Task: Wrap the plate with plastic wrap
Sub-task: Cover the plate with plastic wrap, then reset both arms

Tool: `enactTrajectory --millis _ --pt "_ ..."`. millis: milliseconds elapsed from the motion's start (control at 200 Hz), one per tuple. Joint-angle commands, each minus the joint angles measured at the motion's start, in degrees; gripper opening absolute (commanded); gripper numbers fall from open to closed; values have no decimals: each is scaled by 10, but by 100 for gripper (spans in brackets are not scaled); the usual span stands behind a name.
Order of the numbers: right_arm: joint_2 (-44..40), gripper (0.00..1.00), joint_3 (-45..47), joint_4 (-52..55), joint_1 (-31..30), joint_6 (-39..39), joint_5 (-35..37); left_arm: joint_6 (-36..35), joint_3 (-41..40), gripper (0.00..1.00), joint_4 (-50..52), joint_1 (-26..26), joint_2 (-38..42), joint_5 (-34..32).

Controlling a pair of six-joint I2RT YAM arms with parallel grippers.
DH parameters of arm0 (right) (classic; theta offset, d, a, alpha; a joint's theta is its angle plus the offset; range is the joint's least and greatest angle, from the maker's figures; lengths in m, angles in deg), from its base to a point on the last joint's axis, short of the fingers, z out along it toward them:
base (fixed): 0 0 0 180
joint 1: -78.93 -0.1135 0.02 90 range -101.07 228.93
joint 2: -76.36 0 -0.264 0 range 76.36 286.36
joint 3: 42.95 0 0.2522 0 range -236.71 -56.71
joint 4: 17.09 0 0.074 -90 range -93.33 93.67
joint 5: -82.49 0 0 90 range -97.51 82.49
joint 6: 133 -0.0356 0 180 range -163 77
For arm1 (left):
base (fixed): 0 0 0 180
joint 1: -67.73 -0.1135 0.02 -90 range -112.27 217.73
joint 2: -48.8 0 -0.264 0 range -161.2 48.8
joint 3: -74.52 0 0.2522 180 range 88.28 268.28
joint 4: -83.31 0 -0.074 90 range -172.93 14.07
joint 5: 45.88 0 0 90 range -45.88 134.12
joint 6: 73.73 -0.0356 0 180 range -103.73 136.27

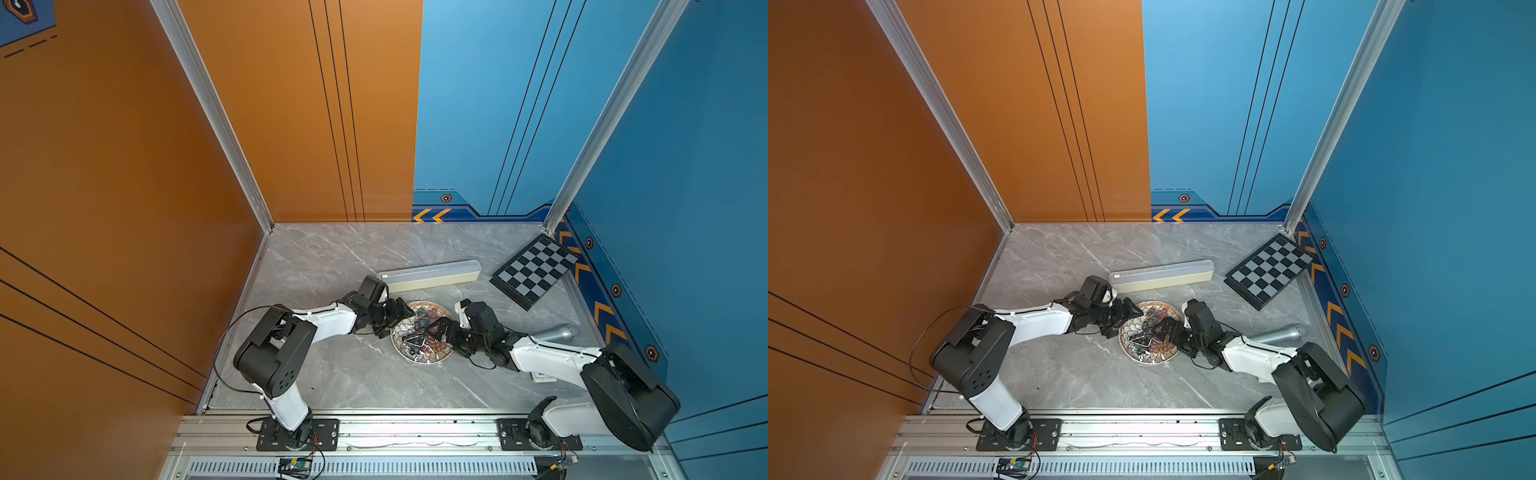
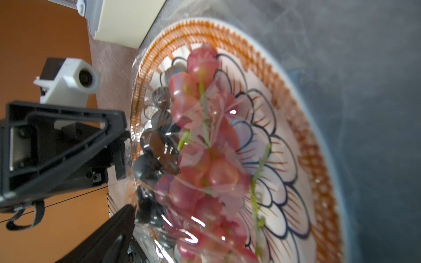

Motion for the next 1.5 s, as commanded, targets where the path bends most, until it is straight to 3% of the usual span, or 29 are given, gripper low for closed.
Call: enactTrajectory --millis 0,235,350,390,571,751,916,1066,1191,1316,1497 --pt "-40 100 25 0 -15 -44 -2 -5 31 84 -32 25 -16 40" --pt "-98 100 37 87 29 -7 14 -47 7 85 23 9 22 -15" --pt "-131 100 17 183 53 47 10 -78 0 85 75 -17 63 -34" --pt "-148 100 16 205 67 57 2 -94 3 91 106 -26 81 -47" --pt "-224 100 -9 320 156 131 -16 -152 9 92 204 -52 163 -93" --pt "-253 100 -85 374 272 241 -13 -227 -11 93 264 -55 265 -197" --pt "-258 100 -129 356 355 344 89 -303 -35 99 285 -104 356 -330" --pt "-240 100 -90 251 403 409 201 -363 -59 99 237 -181 390 -420" --pt "-213 100 -26 116 422 442 256 -464 -144 99 70 -202 405 -480" --pt "-158 100 46 -75 417 456 267 -534 -241 99 -105 -219 410 -496" --pt "-28 100 80 -315 370 515 290 -561 -246 99 -138 -266 366 -447"
